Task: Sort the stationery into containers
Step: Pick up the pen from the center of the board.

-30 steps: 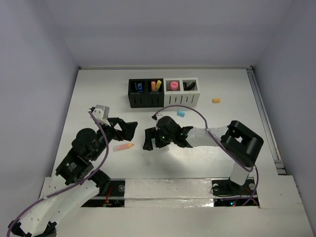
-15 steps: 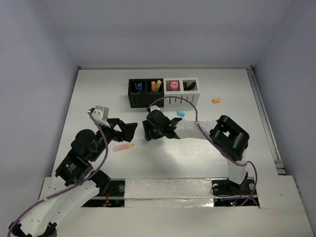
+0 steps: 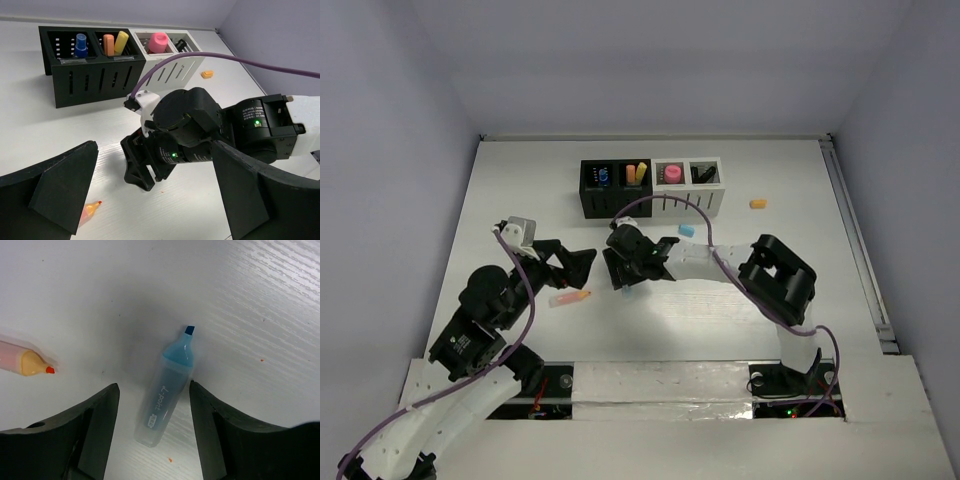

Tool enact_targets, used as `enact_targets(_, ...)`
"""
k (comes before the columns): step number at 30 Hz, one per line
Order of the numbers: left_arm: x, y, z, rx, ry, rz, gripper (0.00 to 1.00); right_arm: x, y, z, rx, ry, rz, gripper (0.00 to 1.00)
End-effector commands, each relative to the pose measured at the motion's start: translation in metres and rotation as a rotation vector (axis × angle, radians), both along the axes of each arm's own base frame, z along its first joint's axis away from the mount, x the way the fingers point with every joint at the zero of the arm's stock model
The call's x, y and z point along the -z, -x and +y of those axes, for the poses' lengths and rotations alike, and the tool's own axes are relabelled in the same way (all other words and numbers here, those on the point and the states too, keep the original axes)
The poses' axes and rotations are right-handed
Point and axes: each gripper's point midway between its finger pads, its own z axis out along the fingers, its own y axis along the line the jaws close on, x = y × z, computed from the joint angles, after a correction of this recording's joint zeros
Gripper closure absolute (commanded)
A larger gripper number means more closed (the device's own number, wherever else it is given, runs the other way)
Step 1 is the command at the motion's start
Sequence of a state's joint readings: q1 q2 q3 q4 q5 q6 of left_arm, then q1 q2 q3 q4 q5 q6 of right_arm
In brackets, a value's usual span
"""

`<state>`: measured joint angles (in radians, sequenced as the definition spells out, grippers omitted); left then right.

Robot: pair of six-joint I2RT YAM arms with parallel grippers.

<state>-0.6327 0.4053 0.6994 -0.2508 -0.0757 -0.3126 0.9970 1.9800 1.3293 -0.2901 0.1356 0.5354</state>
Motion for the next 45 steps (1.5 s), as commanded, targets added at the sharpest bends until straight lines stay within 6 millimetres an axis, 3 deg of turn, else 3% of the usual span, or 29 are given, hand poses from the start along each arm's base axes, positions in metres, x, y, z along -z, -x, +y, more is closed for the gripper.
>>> enact_targets(1,-0.012,0.001,-0.002,0.013,0.039,-0.044,0.05,0.018,0.0,-0.011,0.014,0.107,0.013,0.37)
enact_targets(6,-0.013,0.001,-0.002,0.012,0.041,-0.046,0.05,0.025,-0.009,-0.025,0.02,0.226,-0.02,0.52)
enact_targets(10,-0.014,0.002,-0.001,0.01,0.045,-0.049,0.05,0.032,-0.015,-0.037,0.045,0.289,-0.049,0.75)
enact_targets(11,-0.013,0.001,-0.001,0.009,0.045,-0.047,0.06,0.024,-0.018,-0.038,0.058,0.281,-0.07,0.86)
enact_targets(13,-0.013,0.001,-0.002,0.013,0.047,-0.046,0.09,0.011,-0.026,-0.038,0.083,0.261,-0.121,0.89)
enact_targets(14,-0.013,0.001,-0.003,0.016,0.049,-0.044,0.14,0.001,-0.033,-0.039,0.097,0.238,-0.143,0.91)
enact_targets(15,-0.012,0.002,-0.005,0.028,0.051,-0.04,0.17,-0.024,-0.043,-0.033,0.117,0.165,-0.189,0.91)
enact_targets(17,-0.012,0.003,-0.012,0.059,0.068,-0.03,0.27,-0.045,-0.055,-0.04,0.147,0.112,-0.228,0.93)
enact_targets(18,-0.01,0.003,-0.014,0.063,0.073,-0.021,0.3,-0.079,-0.063,-0.037,0.169,0.024,-0.286,0.93)
enact_targets(21,-0.009,0.007,-0.028,0.131,0.112,0.005,0.44,-0.121,-0.078,-0.048,0.209,-0.091,-0.363,0.97)
enact_targets(22,-0.007,0.006,-0.031,0.14,0.125,0.009,0.44,-0.154,-0.079,-0.053,0.221,-0.16,-0.409,0.97)
enact_targets(24,-0.001,0.005,-0.041,0.171,0.14,0.04,0.44,-0.18,-0.078,-0.057,0.216,-0.238,-0.46,0.97)
enact_targets(25,0.003,0.003,-0.046,0.183,0.153,0.048,0.44,-0.204,-0.074,-0.059,0.213,-0.29,-0.494,0.96)
enact_targets(29,0.029,-0.007,-0.071,0.239,0.22,0.117,0.38,-0.236,-0.065,-0.054,0.17,-0.391,-0.516,0.95)
enact_targets(31,0.044,-0.013,-0.079,0.242,0.232,0.146,0.38,-0.243,-0.061,-0.051,0.151,-0.426,-0.517,0.96)
enact_targets(36,0.047,-0.024,-0.091,0.229,0.234,0.128,0.37,-0.258,-0.051,-0.048,0.129,-0.518,-0.52,0.96)
enact_targets(45,0.039,-0.032,-0.108,0.249,0.248,0.086,0.39,-0.244,-0.04,-0.043,0.112,-0.553,-0.479,0.96)
